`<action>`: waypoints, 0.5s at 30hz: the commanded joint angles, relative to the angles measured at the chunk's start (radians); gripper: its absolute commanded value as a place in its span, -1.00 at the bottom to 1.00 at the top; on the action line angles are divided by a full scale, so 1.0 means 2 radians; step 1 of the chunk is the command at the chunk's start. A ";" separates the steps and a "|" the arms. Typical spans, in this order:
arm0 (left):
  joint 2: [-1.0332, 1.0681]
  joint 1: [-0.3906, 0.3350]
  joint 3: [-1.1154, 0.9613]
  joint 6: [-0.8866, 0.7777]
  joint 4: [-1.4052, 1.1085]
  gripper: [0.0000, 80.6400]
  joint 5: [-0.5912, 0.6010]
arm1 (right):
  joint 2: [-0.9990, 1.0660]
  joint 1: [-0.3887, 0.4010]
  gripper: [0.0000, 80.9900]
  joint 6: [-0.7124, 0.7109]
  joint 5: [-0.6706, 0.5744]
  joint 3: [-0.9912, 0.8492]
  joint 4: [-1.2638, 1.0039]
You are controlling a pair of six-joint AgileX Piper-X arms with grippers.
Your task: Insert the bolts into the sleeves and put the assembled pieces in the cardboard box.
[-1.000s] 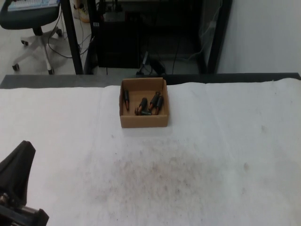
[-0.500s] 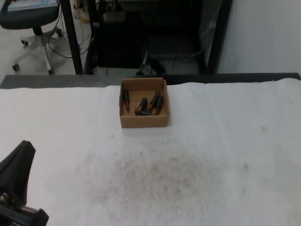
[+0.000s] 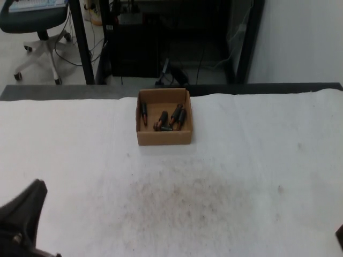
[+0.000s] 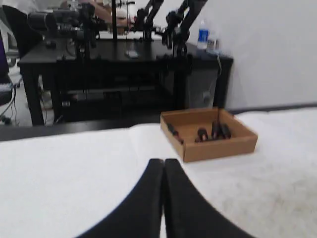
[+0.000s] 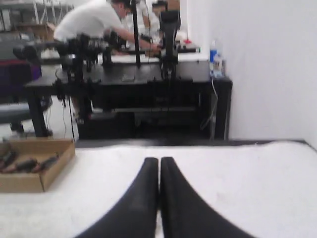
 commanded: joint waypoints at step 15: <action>0.001 -0.002 -0.005 0.015 0.173 -0.99 -0.097 | 0.000 0.000 -0.98 -0.004 0.098 -0.004 0.203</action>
